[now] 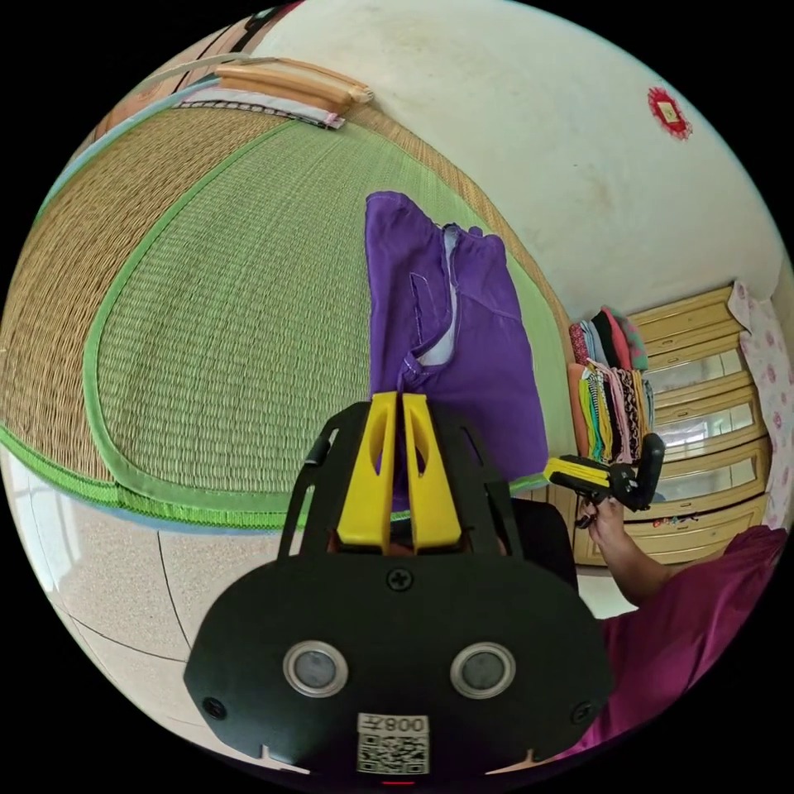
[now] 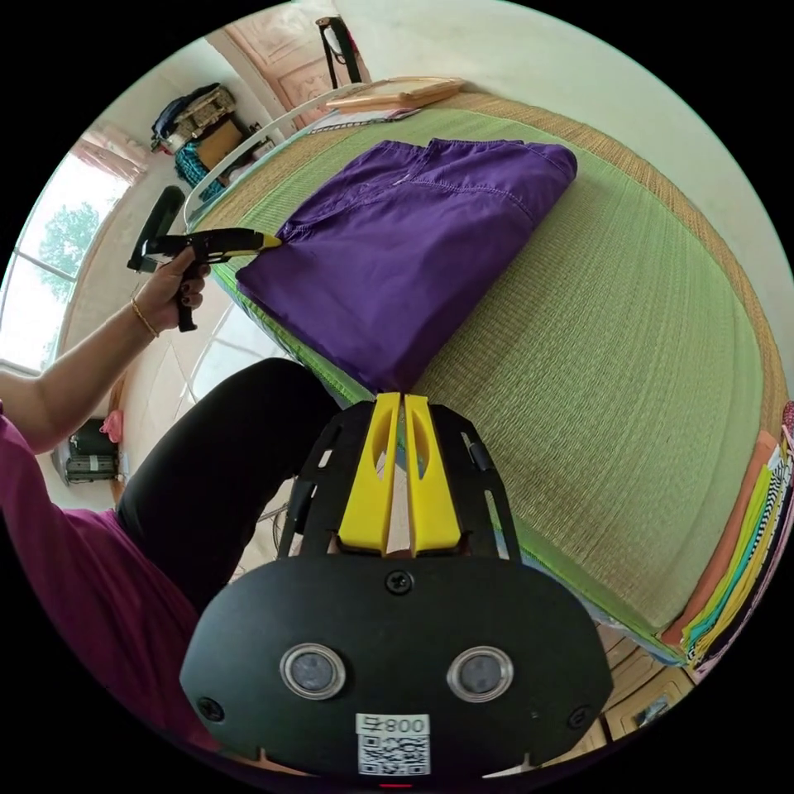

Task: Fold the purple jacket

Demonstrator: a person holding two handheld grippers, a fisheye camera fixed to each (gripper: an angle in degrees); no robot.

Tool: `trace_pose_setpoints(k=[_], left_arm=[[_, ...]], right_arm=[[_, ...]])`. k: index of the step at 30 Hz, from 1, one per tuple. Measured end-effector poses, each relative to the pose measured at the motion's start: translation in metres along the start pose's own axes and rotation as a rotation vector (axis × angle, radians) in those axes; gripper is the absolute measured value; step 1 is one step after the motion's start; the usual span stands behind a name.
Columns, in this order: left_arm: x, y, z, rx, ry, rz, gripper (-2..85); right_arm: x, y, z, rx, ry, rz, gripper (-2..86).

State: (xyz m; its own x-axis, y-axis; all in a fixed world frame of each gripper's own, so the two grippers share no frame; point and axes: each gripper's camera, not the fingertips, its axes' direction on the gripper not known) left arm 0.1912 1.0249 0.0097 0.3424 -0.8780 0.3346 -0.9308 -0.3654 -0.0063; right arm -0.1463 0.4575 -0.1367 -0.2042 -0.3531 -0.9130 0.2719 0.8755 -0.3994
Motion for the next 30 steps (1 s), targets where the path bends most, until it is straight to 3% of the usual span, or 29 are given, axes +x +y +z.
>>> trace_pose_setpoints(k=[4, 7, 12, 15, 21, 23, 30], left_arm=[[0.019, 0.015, -0.021, 0.041, -0.025, 0.009, 0.4], [0.050, 0.026, -0.031, 0.082, 0.016, 0.072, 0.2], [0.085, 0.030, 0.002, -0.015, -0.022, 0.115, 0.0], [0.087, 0.036, 0.027, -0.081, -0.081, 0.102, 0.0], [0.130, 0.047, 0.016, -0.042, -0.136, 0.140, -0.1], [0.128, 0.050, 0.029, -0.097, -0.097, 0.103, -0.1], [0.135, 0.077, 0.013, 0.034, 0.019, -0.102, 0.2]], right_arm=[[0.007, 0.015, -0.002, -0.021, -0.012, 0.018, 0.2], [0.020, 0.028, -0.020, 0.056, -0.137, 0.064, 0.2], [0.033, 0.019, -0.027, 0.179, -0.207, 0.078, 0.1], [0.040, 0.013, 0.011, 0.107, -0.191, 0.082, 0.1], [0.058, 0.027, 0.028, 0.102, -0.224, 0.119, 0.2], [0.059, 0.028, 0.037, 0.087, -0.225, 0.115, 0.3], [0.078, 0.045, 0.053, 0.108, -0.282, 0.150, 0.2]])
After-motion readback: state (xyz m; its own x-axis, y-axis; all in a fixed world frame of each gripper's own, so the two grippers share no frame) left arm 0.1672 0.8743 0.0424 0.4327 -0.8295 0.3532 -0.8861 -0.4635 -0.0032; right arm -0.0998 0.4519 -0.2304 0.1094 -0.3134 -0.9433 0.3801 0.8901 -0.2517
